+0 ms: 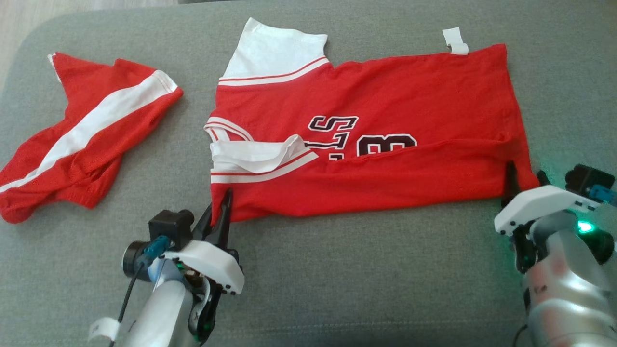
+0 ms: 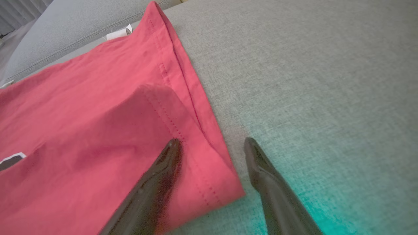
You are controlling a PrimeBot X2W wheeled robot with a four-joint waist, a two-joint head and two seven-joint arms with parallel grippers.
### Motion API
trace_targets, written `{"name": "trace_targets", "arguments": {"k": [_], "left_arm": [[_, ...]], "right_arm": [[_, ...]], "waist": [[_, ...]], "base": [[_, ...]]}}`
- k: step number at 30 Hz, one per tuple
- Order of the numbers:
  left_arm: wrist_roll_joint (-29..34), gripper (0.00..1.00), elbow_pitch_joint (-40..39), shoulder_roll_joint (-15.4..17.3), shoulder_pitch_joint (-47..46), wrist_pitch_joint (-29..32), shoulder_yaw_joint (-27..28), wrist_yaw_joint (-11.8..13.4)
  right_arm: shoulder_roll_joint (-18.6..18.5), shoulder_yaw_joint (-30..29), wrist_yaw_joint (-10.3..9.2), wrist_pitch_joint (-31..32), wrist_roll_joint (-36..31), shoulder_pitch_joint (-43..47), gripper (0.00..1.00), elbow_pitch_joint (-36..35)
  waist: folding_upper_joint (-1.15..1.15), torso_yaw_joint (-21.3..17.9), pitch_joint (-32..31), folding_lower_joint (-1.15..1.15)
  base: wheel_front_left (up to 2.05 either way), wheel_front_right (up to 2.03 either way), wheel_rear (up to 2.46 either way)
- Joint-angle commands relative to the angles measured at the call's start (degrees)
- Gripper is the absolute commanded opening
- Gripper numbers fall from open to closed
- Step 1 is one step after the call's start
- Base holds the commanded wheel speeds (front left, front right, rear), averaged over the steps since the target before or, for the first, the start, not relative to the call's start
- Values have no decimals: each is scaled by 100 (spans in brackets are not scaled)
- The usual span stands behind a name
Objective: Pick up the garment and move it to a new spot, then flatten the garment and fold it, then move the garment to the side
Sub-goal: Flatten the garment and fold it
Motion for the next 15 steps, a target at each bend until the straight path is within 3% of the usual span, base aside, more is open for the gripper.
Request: {"name": "trace_targets", "arguments": {"k": [1,9,15], "left_arm": [[54,0,-187,23,-165,-71,181,-28],[65,0,-58,36,-88,-71,365,19],[67,0,4,143,238,-71,527,31]], "right_arm": [[-4,148,-5,28,-47,-154,0,61],[-4,591,-5,-149,10,-262,0,355],[-4,773,-5,163,99,109,0,215]], "waist": [[0,-10,-6,0],[0,-155,-269,0],[0,-221,-756,0]], "base": [[0,0,0],[0,0,0],[0,0,0]]}}
